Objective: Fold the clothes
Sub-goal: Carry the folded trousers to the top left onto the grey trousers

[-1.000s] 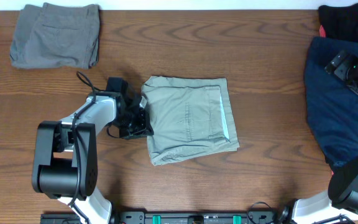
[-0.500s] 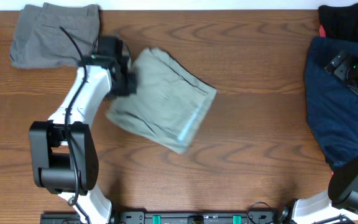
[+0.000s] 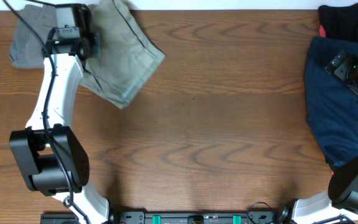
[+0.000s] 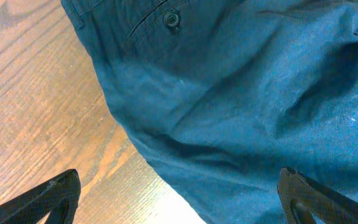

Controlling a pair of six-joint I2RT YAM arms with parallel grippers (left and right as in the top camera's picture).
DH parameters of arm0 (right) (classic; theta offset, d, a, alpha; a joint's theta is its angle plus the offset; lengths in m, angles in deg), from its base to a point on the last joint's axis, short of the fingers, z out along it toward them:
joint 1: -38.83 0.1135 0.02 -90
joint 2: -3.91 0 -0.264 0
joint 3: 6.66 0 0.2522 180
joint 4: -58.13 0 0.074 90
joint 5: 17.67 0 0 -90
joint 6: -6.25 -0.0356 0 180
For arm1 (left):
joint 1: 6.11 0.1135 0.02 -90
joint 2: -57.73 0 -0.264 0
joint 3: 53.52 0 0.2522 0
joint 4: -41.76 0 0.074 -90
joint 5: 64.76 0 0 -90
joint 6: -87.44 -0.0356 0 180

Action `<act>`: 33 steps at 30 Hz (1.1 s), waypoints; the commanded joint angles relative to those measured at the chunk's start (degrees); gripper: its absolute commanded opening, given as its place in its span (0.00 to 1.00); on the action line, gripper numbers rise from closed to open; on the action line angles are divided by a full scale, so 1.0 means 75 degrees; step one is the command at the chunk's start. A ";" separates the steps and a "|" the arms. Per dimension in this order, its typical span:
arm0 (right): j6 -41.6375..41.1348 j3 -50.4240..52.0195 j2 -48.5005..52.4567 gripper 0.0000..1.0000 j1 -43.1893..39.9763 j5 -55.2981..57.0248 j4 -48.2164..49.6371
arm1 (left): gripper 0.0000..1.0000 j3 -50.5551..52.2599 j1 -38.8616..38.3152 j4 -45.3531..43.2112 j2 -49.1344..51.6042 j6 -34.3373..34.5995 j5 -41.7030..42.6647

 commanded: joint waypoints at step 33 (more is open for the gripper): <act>0.0093 -0.0090 0.0067 0.99 0.0047 0.0105 -0.0006 | 0.06 -0.0216 0.1408 -0.2649 0.1029 0.2463 -0.1746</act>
